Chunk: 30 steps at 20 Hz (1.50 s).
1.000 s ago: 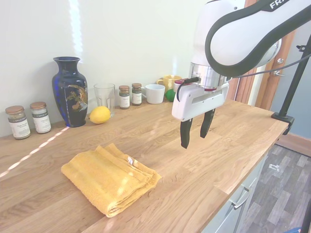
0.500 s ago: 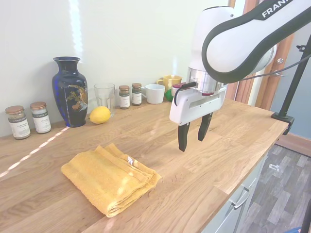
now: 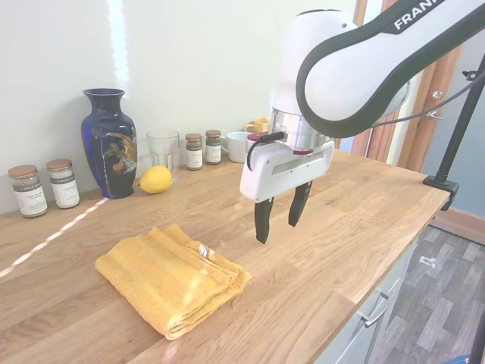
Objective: Wipe the counter
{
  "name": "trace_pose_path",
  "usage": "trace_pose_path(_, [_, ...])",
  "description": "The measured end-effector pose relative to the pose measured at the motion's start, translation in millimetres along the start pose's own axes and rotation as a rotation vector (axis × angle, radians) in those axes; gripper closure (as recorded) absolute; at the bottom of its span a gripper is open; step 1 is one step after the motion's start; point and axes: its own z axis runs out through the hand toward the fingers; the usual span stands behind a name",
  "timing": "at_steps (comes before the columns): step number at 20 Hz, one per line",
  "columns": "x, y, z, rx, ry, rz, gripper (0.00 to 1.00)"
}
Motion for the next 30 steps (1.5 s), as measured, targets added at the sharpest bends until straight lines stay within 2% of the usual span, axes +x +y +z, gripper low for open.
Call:
trace_pose_path(6, [-40.0,-72.8,3.7,0.015,0.013,-0.020,0.00])
trace_pose_path(10, [-43.3,-119.0,15.6,0.014,0.027,-0.024,0.00])
trace_pose_path(16, [-32.0,-161.8,50.1,-0.030,-0.013,-0.010,0.00])
trace_pose_path(17, [-30.3,-163.8,50.6,-0.035,-0.016,-0.006,1.00])
trace_pose_path(30, [-21.6,-160.2,50.7,-0.023,-0.020,0.019,1.00])
